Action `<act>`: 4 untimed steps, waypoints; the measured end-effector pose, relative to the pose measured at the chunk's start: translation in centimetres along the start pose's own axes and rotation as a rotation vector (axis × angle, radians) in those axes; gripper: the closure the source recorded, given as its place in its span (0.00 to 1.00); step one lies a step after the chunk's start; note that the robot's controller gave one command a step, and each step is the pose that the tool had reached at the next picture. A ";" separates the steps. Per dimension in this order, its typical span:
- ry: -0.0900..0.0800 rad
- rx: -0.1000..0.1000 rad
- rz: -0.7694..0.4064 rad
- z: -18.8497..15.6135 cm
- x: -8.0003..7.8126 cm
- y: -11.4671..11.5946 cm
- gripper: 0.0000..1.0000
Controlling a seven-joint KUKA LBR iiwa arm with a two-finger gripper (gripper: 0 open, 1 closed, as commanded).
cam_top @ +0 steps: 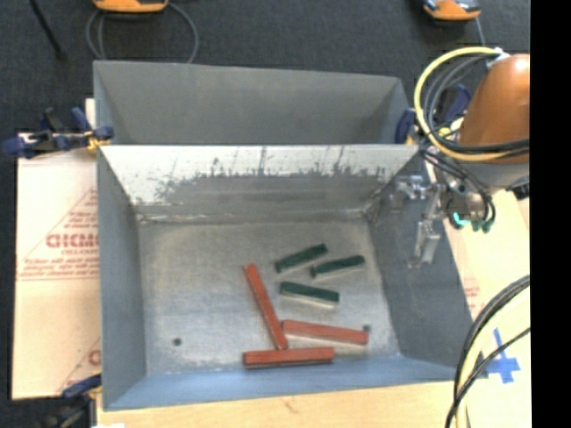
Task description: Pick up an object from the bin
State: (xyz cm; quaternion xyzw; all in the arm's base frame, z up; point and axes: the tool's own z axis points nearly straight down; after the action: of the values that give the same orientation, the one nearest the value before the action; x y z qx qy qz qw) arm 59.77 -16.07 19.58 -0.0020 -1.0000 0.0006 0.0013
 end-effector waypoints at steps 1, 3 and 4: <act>0.000 -0.003 0.063 13.0 2.3 2.9 0.00; -0.005 0.001 -0.351 12.4 1.6 10.5 0.00; -0.005 0.002 -0.352 12.4 1.6 10.4 1.00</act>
Offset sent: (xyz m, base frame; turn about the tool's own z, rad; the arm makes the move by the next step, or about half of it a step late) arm -0.0219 0.0289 -0.1258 0.0648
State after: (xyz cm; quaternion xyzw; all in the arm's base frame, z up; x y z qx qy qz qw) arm 58.15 -5.63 7.14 0.1732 -0.9849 0.0013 -0.0009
